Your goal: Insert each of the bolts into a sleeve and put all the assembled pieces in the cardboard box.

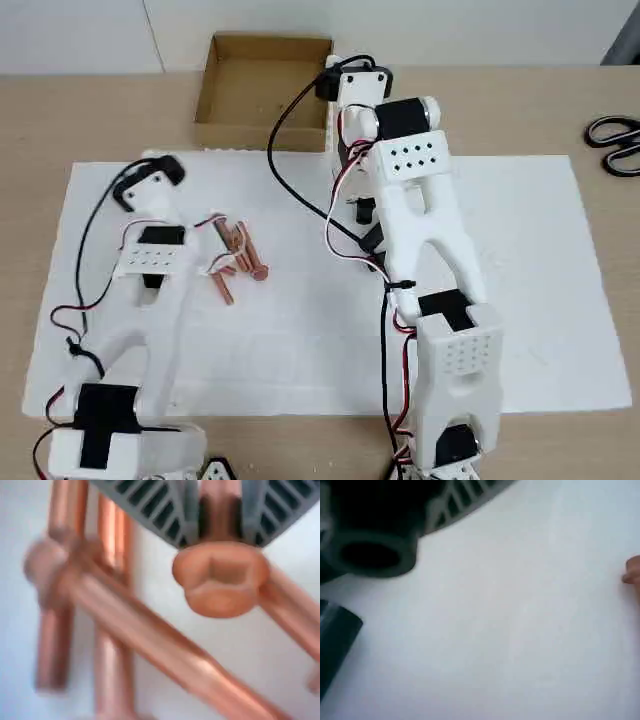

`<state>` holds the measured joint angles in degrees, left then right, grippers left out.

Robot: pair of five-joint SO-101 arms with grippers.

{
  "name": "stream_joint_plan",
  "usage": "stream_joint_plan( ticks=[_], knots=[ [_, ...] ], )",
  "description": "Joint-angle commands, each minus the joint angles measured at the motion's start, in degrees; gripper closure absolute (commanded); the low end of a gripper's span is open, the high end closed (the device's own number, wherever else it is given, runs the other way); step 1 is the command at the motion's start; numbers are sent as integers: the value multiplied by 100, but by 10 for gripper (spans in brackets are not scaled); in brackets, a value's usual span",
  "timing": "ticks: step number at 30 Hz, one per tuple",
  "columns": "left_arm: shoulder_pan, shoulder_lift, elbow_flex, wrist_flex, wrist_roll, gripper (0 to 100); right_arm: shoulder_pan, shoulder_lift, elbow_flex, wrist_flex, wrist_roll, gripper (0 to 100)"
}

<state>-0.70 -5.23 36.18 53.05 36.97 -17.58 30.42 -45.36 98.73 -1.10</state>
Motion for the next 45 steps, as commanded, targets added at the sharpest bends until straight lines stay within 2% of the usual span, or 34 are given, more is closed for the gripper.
stream_joint_plan(
  ticks=[1, 7, 13, 19, 24, 30, 34, 39, 42, 45],
  knots=[
    [246, -97, -804, 897, -396, 994, 66, -435, -18, 48, 62, 995],
    [273, -97, -2273, 2347, -870, 994, 57, -444, -18, 48, 70, 995],
    [176, -97, -3099, 3103, -1187, 994, 57, -716, -18, 57, 70, 995],
    [202, -97, -4004, 3903, -1556, 994, 22, -1789, -18, 48, 70, 995],
    [211, -97, -5218, 4466, -1530, 994, 22, -2756, 9, 57, 79, 995],
    [211, -105, -6369, 4721, -1521, 994, -189, -3996, 18, 92, 79, 996],
    [229, -396, -6677, 4721, -1521, 994, -303, -4910, 141, 84, 79, 995],
    [651, -1222, -6677, 4703, -1530, 994, -312, -5886, 1354, 48, 141, 995],
    [756, -1565, -6677, 4695, -1512, 994, -312, -6404, 2198, 40, 615, 995],
    [721, -1714, -6651, 4695, -1459, 994, -277, -6756, 2989, -154, 774, 995]
  ],
)
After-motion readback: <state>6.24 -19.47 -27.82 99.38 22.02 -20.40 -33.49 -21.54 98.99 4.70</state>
